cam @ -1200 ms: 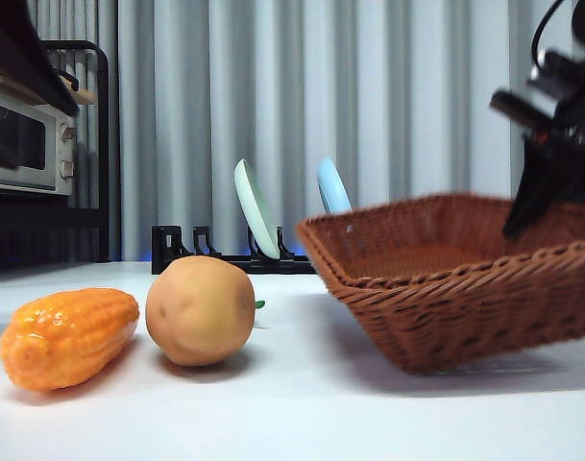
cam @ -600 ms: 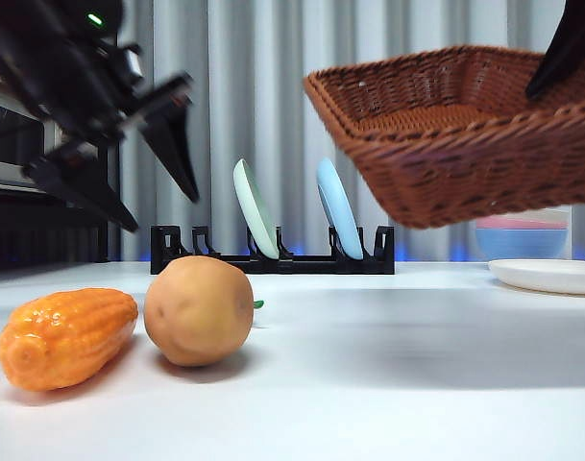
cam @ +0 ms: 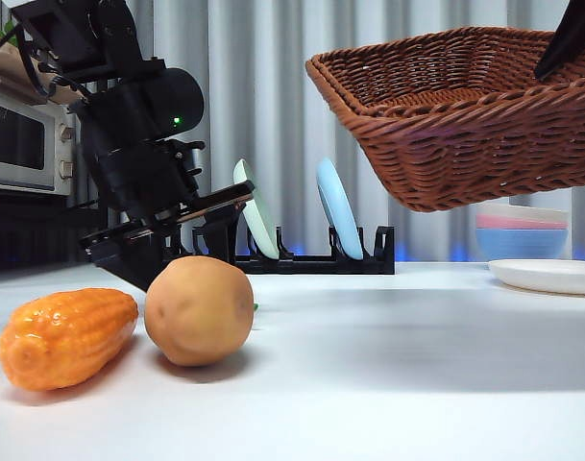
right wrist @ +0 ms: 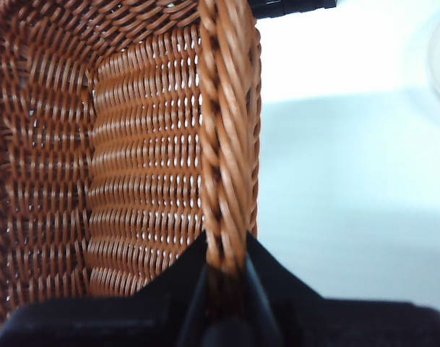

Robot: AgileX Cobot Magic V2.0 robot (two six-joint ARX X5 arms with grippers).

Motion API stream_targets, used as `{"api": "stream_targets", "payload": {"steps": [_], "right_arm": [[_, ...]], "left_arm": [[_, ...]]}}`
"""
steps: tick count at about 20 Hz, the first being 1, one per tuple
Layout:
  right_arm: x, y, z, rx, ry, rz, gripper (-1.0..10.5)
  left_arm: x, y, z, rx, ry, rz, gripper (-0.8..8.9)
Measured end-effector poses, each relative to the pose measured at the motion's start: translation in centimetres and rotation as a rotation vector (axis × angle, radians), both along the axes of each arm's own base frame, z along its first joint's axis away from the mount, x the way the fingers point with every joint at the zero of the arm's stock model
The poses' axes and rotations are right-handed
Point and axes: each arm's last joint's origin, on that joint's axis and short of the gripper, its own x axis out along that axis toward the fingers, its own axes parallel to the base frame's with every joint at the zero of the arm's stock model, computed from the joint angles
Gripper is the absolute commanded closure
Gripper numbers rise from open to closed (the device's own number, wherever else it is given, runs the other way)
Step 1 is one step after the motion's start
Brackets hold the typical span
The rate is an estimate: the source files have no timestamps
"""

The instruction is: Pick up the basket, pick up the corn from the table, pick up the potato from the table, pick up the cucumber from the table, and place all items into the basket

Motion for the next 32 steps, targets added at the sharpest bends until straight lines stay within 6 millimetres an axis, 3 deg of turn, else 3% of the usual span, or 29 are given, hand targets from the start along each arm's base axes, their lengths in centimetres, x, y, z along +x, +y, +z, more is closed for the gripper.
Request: {"api": "stream_targets", "payload": {"steps": [2, 7, 9, 11, 13, 16, 18, 20, 23, 27, 32], "right_arm": [[0.0, 0.0, 0.0, 0.001, 0.000, 0.000, 9.6], [0.0, 0.0, 0.0, 0.003, 0.002, -0.004, 9.6], [0.2, 0.0, -0.1, -0.011, 0.007, -0.024, 9.6], [0.8, 0.0, -0.6, -0.020, 0.025, -0.034, 9.6], [1.7, 0.1, -1.2, -0.019, 0.051, -0.039, 9.6], [3.4, 0.6, -2.3, -0.004, 0.075, -0.043, 9.6], [4.5, 1.6, -3.1, 0.011, 0.094, -0.027, 9.6], [5.5, 3.0, -4.0, 0.032, 0.106, 0.002, 9.6], [6.4, 5.2, -4.5, 0.077, 0.091, 0.044, 9.6], [6.5, 6.7, -4.0, 0.141, 0.052, 0.071, 9.6], [6.6, 6.9, -3.3, 0.168, 0.045, 0.064, 9.6]], "left_arm": [[-0.1, -0.3, -0.2, 0.007, -0.003, -0.018, 8.28], [0.0, -0.4, -0.1, 0.055, -0.025, -0.047, 8.22], [0.5, 0.1, 1.1, 0.045, -0.059, -0.036, 8.22], [0.5, 0.9, 4.4, 0.024, -0.153, -0.023, 8.22], [-0.1, 1.5, 9.5, -0.032, -0.297, -0.013, 8.22], [-3.0, 2.4, 16.2, -0.137, -0.477, -0.037, 8.22], [-5.3, 2.2, 18.9, -0.203, -0.541, -0.088, 8.22], [-7.3, 0.9, 20.1, -0.240, -0.573, -0.151, 8.22], [-8.7, -2.0, 19.7, -0.246, -0.549, -0.237, 8.22], [-9.6, -5.4, 17.8, -0.111, -0.542, -0.232, 8.22], [-8.1, -7.9, 13.9, -0.017, -0.452, -0.250, 7.85]]}}
